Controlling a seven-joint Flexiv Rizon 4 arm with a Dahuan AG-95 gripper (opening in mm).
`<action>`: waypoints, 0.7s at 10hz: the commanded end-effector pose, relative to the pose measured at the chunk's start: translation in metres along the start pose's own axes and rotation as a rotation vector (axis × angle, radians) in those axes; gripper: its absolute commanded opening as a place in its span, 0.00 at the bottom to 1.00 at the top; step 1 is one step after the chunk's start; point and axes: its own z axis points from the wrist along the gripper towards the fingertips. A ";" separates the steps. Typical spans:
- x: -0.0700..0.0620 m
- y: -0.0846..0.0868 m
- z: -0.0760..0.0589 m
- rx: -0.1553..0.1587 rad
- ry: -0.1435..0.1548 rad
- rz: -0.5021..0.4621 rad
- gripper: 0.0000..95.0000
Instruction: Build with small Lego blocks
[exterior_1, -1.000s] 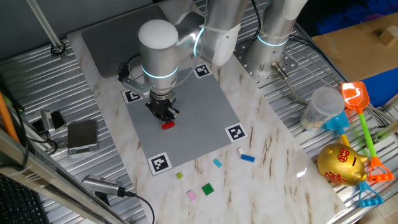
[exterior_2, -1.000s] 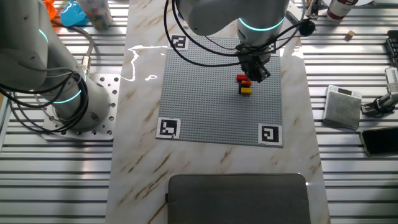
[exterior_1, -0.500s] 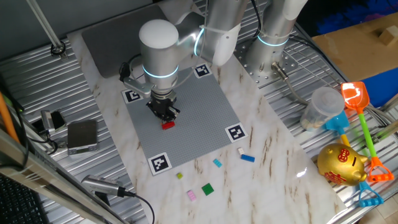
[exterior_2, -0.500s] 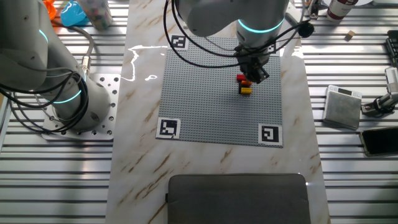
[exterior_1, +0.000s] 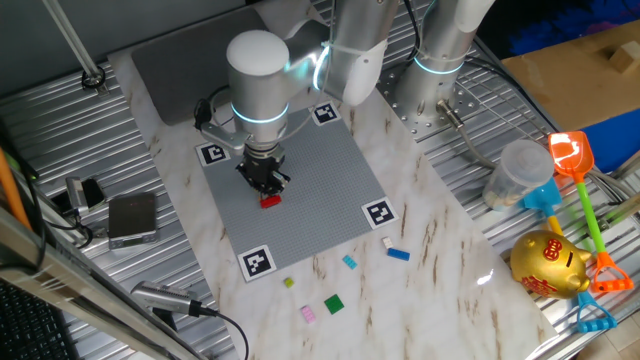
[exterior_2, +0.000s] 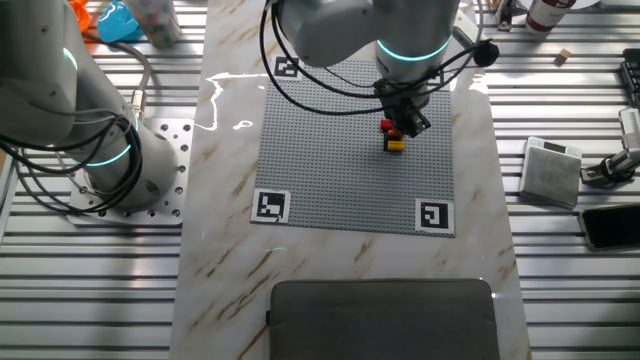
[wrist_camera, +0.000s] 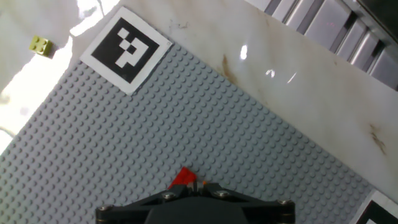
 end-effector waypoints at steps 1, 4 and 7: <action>-0.001 0.004 -0.014 0.017 0.027 0.000 0.00; -0.002 0.005 -0.014 0.025 0.032 0.001 0.00; -0.005 0.006 -0.011 0.024 0.032 0.000 0.00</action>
